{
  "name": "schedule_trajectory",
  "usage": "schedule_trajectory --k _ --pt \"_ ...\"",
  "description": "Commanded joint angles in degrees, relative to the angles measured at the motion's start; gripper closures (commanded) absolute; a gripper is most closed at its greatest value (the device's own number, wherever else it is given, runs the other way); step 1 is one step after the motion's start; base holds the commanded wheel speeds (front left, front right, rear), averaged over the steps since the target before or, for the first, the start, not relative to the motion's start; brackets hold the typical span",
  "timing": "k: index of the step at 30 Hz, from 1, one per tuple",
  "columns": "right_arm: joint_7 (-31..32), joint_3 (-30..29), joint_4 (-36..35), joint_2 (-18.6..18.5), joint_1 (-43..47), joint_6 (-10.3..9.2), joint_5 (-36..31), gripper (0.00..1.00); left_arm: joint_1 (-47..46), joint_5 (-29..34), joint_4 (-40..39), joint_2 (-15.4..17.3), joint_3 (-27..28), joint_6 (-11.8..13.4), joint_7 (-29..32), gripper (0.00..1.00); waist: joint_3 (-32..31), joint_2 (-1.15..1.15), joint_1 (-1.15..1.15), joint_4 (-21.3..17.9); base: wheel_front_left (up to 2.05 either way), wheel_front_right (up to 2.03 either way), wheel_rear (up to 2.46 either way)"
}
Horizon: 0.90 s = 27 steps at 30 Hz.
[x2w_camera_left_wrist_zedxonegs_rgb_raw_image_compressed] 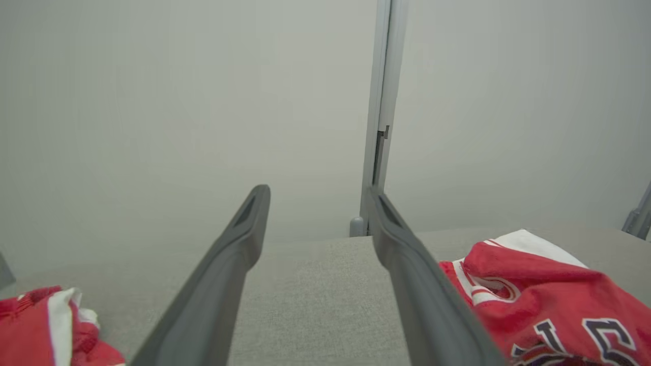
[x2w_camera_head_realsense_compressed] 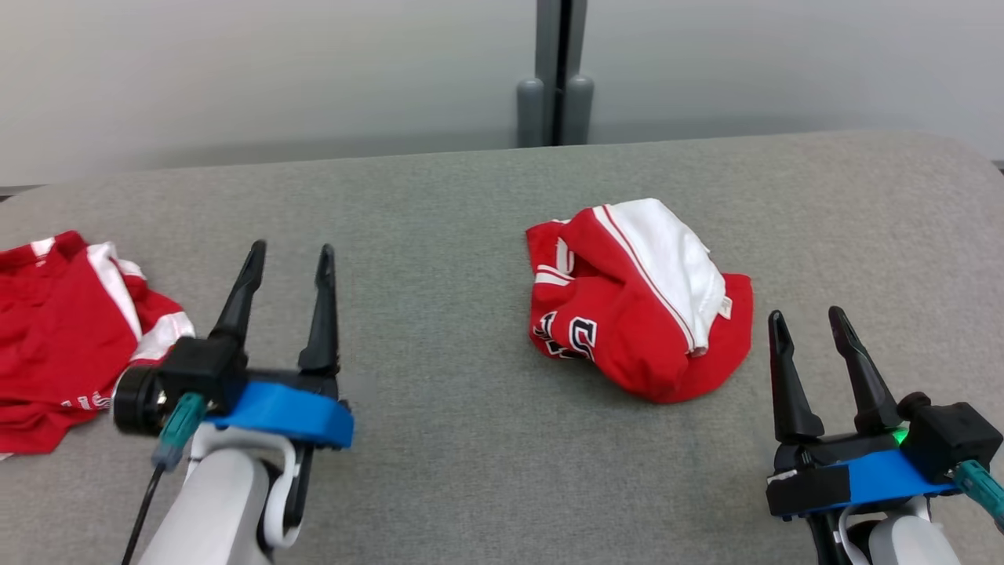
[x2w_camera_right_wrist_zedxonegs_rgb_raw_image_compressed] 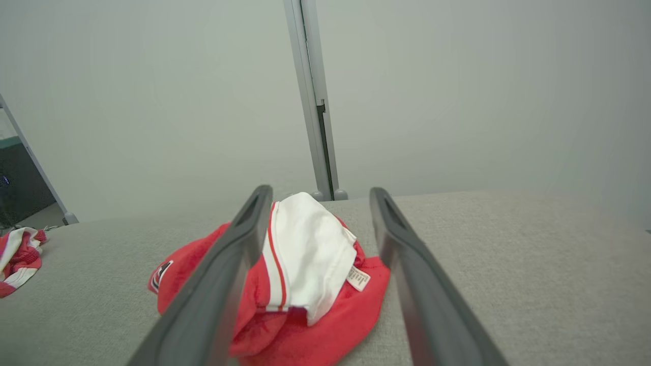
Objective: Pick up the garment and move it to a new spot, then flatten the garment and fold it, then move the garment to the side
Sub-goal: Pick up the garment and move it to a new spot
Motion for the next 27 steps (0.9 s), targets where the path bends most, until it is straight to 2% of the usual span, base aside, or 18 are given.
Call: schedule_trajectory --k 1,8,13,27 --pt "-0.1 -0.4 0.0 -0.2 0.7 0.04 -0.6 0.0 2.7 0.2 -1.7 0.3 1.8 0.7 -0.3 0.0 -0.5 0.0 0.0 0.9 0.0 0.0 0.0" --pt "0.8 -1.2 -0.1 -0.2 2.0 0.04 -1.0 0.0 10.1 1.3 -5.0 0.4 6.1 1.3 -0.3 0.0 -2.4 0.0 0.0 3.3 0.0 0.0 0.0" --pt "1.6 -1.6 -0.5 -0.2 3.1 0.04 -1.3 0.0 13.7 2.4 -5.9 -0.2 7.2 0.7 -0.2 0.0 -3.3 0.0 0.0 4.3 0.0 0.0 0.0" --pt "3.1 -1.8 -0.7 -0.2 4.3 0.04 -1.2 0.0 14.8 4.7 -4.9 -1.8 8.4 -0.5 -0.2 0.0 -3.7 0.0 0.0 4.3 0.0 0.0 0.0"
